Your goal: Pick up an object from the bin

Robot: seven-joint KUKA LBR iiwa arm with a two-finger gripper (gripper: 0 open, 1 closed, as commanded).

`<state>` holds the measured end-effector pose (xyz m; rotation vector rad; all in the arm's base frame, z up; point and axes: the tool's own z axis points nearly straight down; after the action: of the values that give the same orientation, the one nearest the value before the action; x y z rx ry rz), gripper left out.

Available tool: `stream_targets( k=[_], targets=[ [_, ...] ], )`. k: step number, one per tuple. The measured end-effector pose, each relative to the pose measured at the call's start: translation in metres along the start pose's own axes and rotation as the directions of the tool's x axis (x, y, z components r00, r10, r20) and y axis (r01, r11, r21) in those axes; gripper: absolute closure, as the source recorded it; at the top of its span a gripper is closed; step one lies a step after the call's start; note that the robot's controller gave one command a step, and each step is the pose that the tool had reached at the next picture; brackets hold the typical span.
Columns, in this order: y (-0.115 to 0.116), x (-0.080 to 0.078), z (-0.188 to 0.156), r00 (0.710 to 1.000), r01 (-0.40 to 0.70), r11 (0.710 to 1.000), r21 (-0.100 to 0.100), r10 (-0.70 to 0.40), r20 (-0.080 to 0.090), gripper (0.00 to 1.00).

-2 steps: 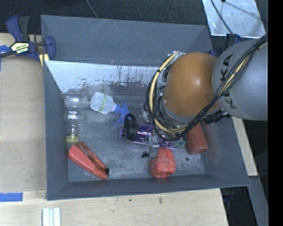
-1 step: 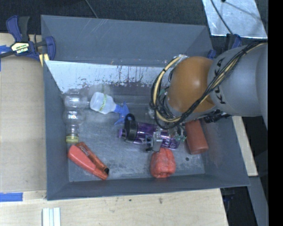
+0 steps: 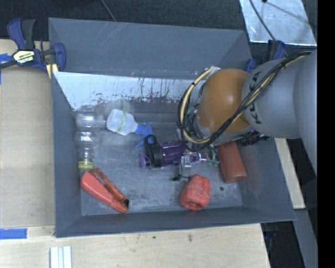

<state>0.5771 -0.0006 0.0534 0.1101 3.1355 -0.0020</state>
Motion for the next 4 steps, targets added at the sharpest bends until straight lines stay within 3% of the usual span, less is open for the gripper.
stream_targets(
  k=[1,2,4],
  targets=[
    [0.0257,0.0114,-0.0179,0.995,-0.095,0.995,-0.001,0.095,-0.003,0.00],
    [0.0281,0.0076,-0.0177,1.000,-0.006,1.000,-0.001,0.006,0.001,1.00],
    [0.0280,0.0092,-0.0214,1.000,-0.006,1.000,-0.001,0.006,-0.004,1.00]
  ],
)
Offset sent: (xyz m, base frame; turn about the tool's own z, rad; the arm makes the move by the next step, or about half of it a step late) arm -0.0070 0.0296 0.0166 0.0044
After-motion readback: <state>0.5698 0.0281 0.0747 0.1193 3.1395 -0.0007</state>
